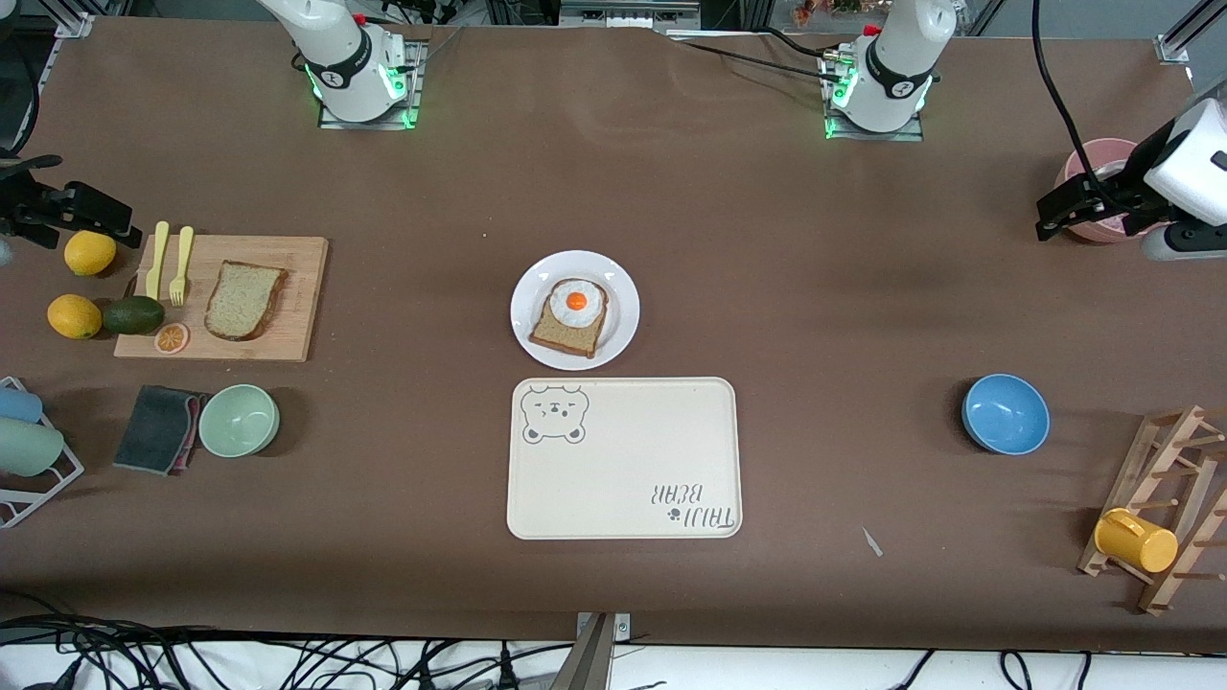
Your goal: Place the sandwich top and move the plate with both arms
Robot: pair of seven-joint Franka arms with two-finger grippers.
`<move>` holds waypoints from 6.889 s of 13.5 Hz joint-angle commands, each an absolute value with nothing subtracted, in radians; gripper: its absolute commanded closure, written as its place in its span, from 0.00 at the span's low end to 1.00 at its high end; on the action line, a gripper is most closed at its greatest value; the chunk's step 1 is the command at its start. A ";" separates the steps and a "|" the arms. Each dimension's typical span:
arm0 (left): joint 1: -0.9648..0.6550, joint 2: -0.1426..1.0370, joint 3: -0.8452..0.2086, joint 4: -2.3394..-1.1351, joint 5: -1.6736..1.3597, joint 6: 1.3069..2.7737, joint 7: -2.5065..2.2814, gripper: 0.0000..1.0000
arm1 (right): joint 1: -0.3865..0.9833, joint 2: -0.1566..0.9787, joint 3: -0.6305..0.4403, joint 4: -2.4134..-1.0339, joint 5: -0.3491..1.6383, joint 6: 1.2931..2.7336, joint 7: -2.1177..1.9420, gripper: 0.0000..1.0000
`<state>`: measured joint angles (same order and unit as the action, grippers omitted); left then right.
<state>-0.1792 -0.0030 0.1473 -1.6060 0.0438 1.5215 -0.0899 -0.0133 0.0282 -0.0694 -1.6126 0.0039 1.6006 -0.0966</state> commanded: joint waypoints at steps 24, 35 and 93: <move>-0.187 0.018 0.135 -1.600 0.011 1.548 -0.072 0.00 | -0.017 0.008 -0.061 -1.632 -0.002 1.606 -0.095 0.00; -0.195 0.018 0.130 -1.609 0.011 1.546 -0.072 0.00 | 0.040 0.114 -0.055 -1.793 -0.106 1.699 -0.028 0.00; -0.195 0.014 0.133 -1.597 0.023 1.473 -0.075 0.00 | 0.833 0.704 -0.094 -1.318 0.146 1.839 0.983 1.00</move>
<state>-0.1959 0.0207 0.1310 -1.6033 0.0329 1.4878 -0.0899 0.8003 0.6574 -0.0789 -1.3775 0.1370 1.8011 0.9487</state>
